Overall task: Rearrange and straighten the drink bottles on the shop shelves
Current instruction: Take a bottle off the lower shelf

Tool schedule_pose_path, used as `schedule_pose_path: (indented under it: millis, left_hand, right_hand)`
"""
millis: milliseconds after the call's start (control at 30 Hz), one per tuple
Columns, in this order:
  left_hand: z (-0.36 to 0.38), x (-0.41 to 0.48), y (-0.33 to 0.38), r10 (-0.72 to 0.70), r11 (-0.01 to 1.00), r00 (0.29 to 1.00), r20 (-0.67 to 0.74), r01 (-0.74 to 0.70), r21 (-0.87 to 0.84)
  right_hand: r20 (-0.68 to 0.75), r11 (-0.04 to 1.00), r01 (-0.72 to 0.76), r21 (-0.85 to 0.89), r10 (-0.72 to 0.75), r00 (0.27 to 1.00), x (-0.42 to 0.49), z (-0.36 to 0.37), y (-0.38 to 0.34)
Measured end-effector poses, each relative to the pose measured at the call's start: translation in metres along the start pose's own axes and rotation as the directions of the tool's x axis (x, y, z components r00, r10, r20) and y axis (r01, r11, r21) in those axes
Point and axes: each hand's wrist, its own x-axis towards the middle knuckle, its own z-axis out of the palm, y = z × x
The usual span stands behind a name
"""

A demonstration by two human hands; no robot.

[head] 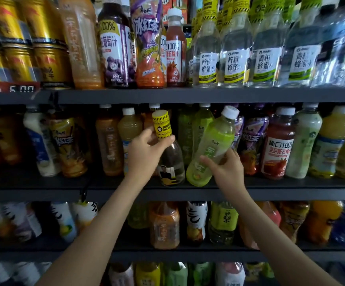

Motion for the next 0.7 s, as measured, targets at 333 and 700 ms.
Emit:
schedule_pose_path:
  millis: [333,700]
  left_hand:
    - [-0.054,0.001,0.021,-0.053,0.999,0.999,0.0,0.053,0.007]
    - [-0.059,-0.017,0.007,-0.12,0.992,0.993,-0.013,0.119,-0.046]
  right_hand:
    - [0.128,0.982,0.01,-0.189,0.014,0.992,0.015,0.045,-0.026]
    - [0.003,0.954,0.051,-0.295,-0.052,0.999,-0.021,0.061,-0.004]
